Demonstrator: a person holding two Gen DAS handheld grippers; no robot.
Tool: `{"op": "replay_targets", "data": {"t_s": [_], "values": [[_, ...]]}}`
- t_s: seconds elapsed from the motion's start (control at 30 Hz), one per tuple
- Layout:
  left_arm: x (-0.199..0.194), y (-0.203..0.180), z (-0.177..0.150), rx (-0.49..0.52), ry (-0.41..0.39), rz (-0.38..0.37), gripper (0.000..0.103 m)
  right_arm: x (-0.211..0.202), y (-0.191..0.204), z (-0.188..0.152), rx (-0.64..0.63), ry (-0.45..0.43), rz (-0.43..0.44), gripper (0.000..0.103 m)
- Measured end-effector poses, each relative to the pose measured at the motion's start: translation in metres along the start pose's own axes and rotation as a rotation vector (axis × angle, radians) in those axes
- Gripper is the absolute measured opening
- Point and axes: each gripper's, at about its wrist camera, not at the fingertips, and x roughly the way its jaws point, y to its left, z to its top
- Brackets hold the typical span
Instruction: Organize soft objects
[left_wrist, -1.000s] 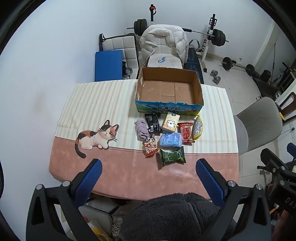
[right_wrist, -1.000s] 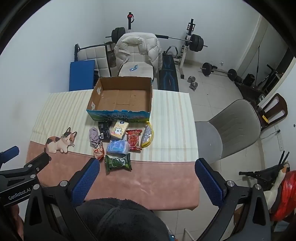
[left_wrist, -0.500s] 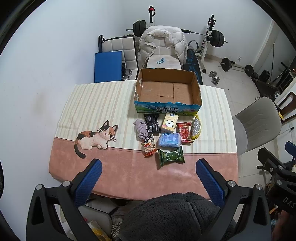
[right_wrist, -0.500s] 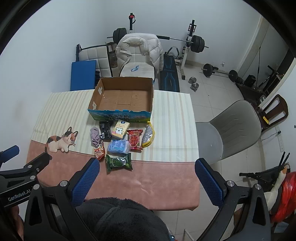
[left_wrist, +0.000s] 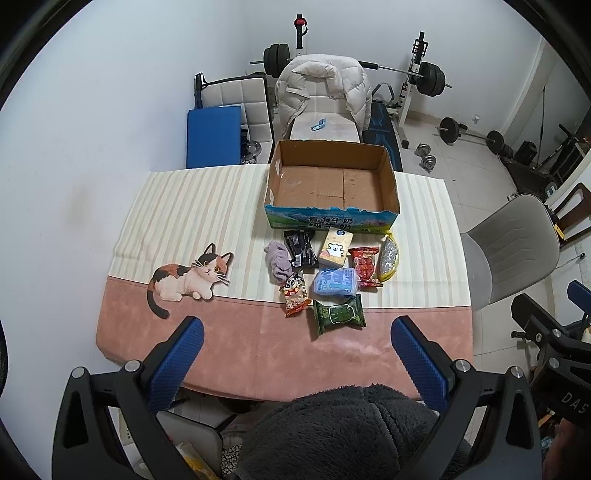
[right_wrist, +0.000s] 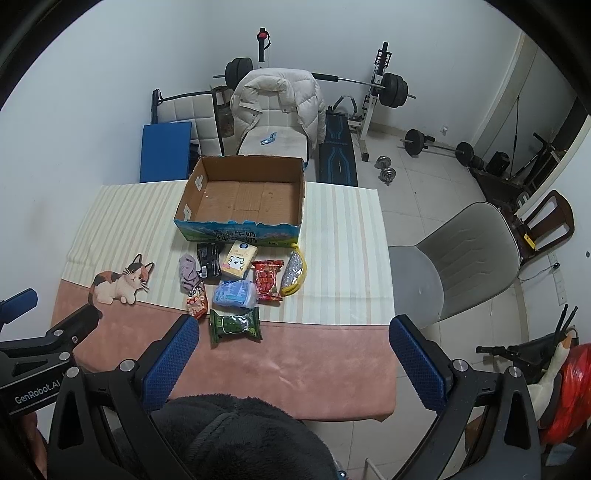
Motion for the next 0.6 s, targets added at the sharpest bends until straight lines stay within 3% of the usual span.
{"op": "replay_targets", "data": {"t_s": [0.6], "values": [[-0.0021, 0.0035, 0.0054, -0.005, -0.018, -0.007, 0.103, -0.002, -0.0046, 0.0016, 0.011, -0.006, -0.006, 0.103]]}}
